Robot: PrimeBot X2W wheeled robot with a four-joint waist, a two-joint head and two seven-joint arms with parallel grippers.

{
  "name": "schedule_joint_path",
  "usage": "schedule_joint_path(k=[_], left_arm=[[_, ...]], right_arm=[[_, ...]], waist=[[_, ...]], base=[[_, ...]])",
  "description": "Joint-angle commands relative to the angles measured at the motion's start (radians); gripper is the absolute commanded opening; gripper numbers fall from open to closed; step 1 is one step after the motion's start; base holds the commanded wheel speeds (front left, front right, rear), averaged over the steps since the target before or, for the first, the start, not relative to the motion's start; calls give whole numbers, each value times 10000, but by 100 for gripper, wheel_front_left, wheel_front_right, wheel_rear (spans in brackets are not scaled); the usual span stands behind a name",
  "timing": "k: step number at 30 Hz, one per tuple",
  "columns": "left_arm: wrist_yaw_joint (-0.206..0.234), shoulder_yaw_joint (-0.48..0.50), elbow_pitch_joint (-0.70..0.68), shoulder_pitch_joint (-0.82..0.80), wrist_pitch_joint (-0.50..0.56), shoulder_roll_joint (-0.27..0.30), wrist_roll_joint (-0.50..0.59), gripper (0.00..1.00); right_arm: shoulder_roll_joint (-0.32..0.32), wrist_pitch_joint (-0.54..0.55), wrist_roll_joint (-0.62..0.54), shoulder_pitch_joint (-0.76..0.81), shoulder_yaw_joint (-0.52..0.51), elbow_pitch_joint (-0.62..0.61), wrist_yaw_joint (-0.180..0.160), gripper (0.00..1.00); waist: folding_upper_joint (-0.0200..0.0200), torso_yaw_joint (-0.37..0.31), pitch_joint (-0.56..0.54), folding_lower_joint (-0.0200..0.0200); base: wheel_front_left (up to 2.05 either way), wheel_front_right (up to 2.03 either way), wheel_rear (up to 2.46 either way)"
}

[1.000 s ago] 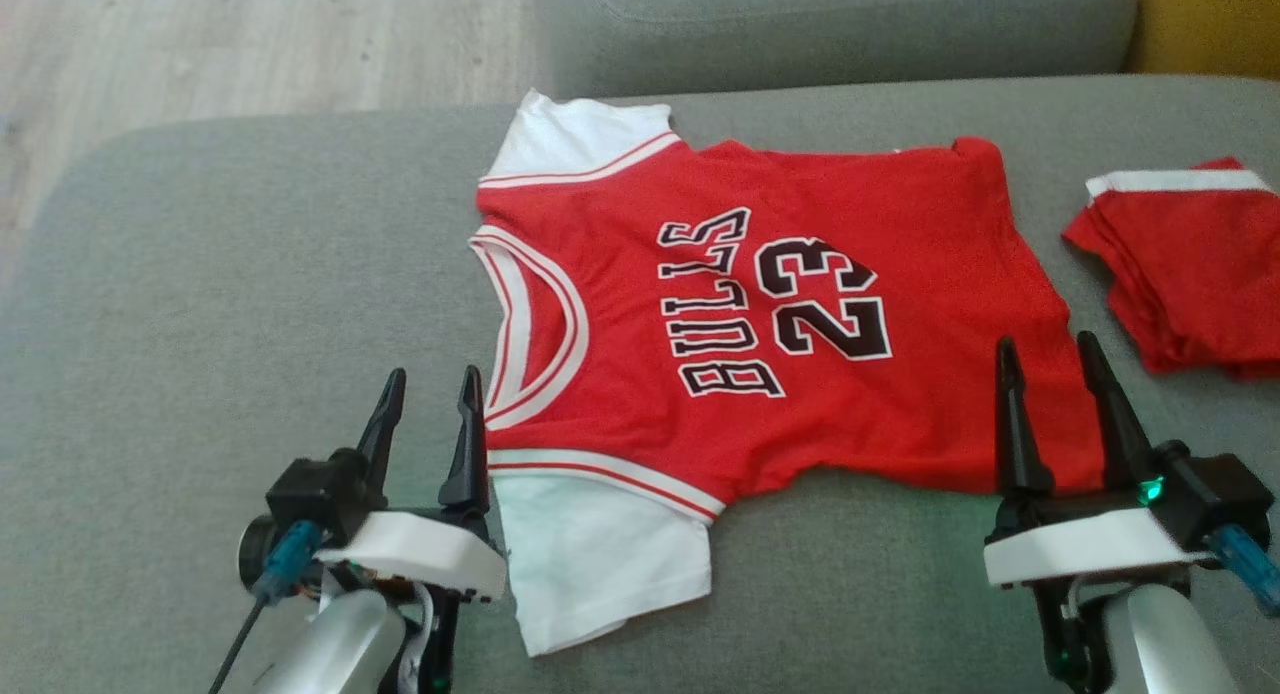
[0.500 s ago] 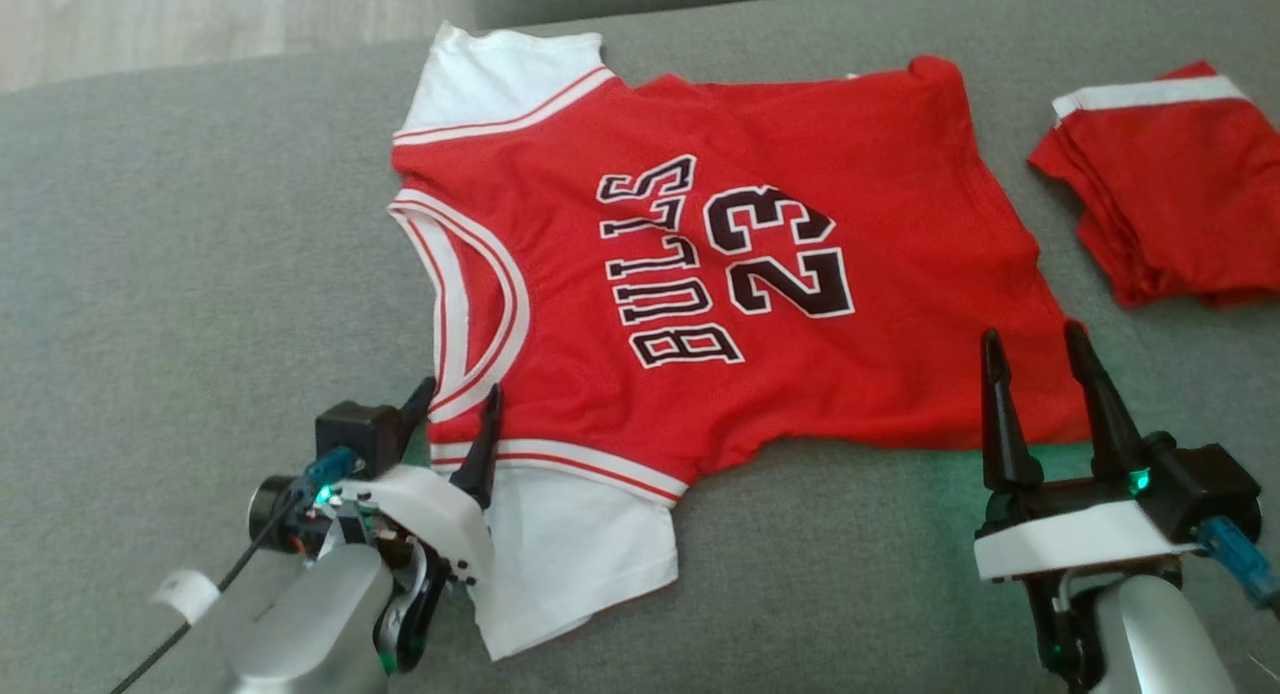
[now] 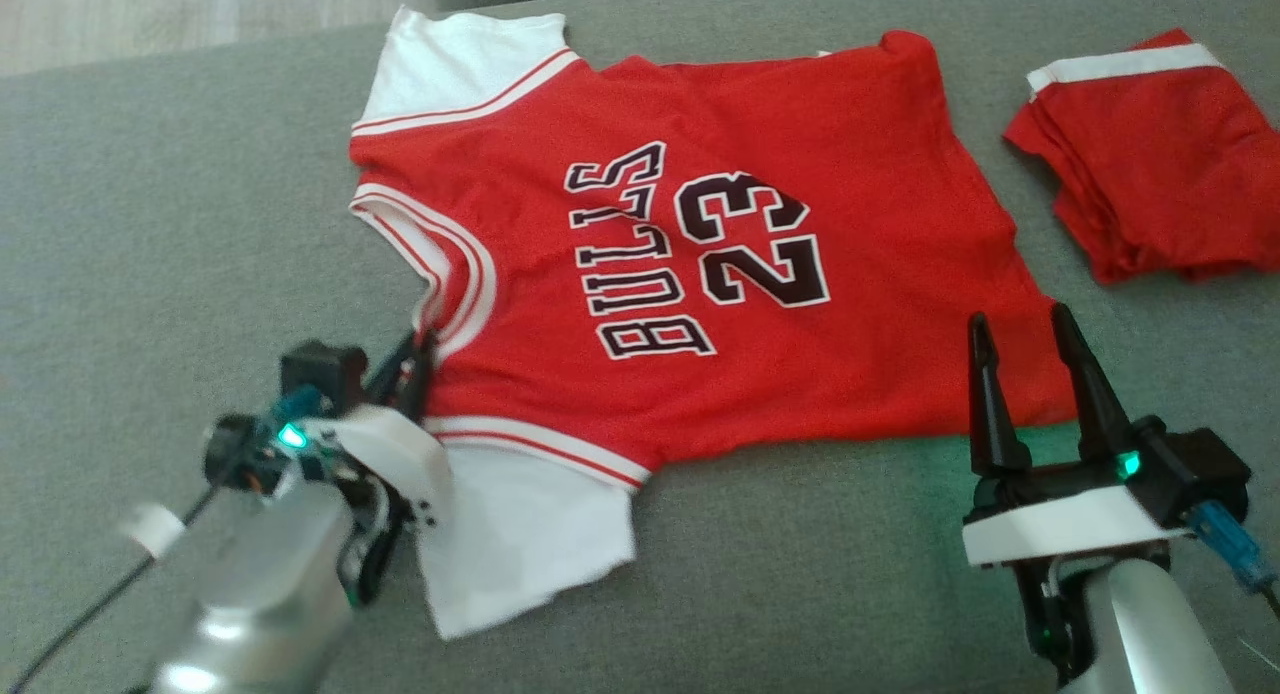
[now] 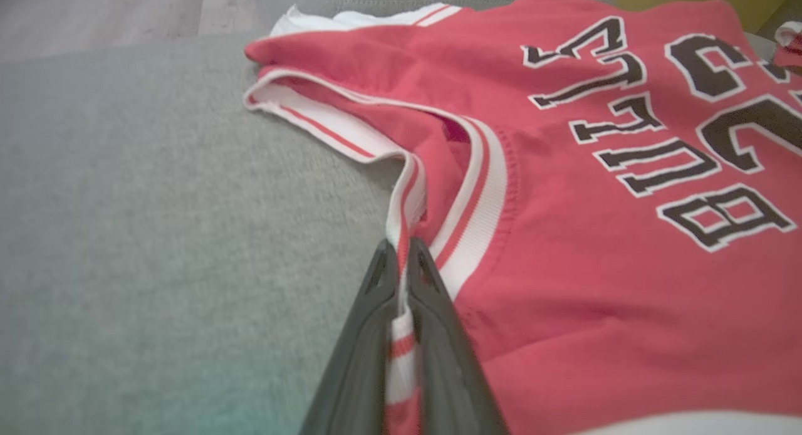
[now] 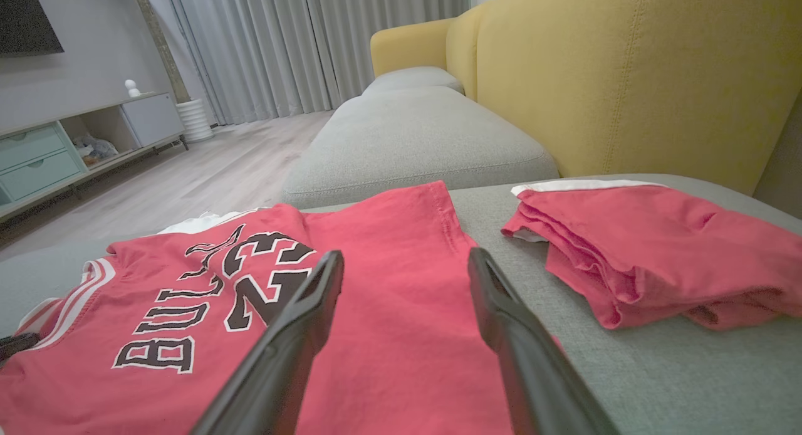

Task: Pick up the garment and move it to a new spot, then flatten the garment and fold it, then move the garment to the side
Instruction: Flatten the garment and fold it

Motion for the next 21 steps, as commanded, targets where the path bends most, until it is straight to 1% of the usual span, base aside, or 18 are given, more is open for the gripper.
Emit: schedule_joint_path(k=[1,5,6,9,11,12,13,14,17,21], left_arm=[[-38,335,30,-873,-181,575,171,0],[-81,358,216,-1523,-323,814,377,0],[-100,405,381,-2007,-398,937,475,0],[-77,515,718,-2721,-602,1082,593,0],[-212,501,999,-3046,-616,1079,615,0],[-207,525,1162,-3164,-629,1058,599,9],[-173,539,1319,-3252,-669,1026,600,92],[-159,560,1477,-3285,-675,963,559,100],[-201,516,1752,-3220,-906,833,560,100],[-35,630,1560,-2893,-1446,735,639,100]], right_arm=[[-60,-109,86,-390,335,-286,-7,100],[-60,-109,141,-434,390,-291,-7,100],[-60,-109,161,-465,428,-289,-7,100],[-60,-109,188,-520,497,-274,-7,100],[-60,-109,211,-557,533,-263,-7,100],[-60,-109,230,-569,545,-262,-7,100],[-60,-109,248,-576,555,-264,-7,100],[-60,-109,273,-586,580,-285,-7,100],[-60,-109,498,-622,653,-616,-7,100],[-60,-109,429,-536,511,-844,-7,100]], waist=[[0,-109,44,0],[0,-216,95,0],[0,-282,126,0],[0,-377,164,0],[0,-419,169,0],[0,-426,167,0],[0,-424,159,0],[0,-408,135,0],[0,-293,22,0],[0,38,-277,0]], base=[[0,0,0],[0,0,0],[0,0,0],[0,0,0],[0,0,0],[0,0,0],[0,0,0],[0,0,0],[0,0,0],[0,0,0]])
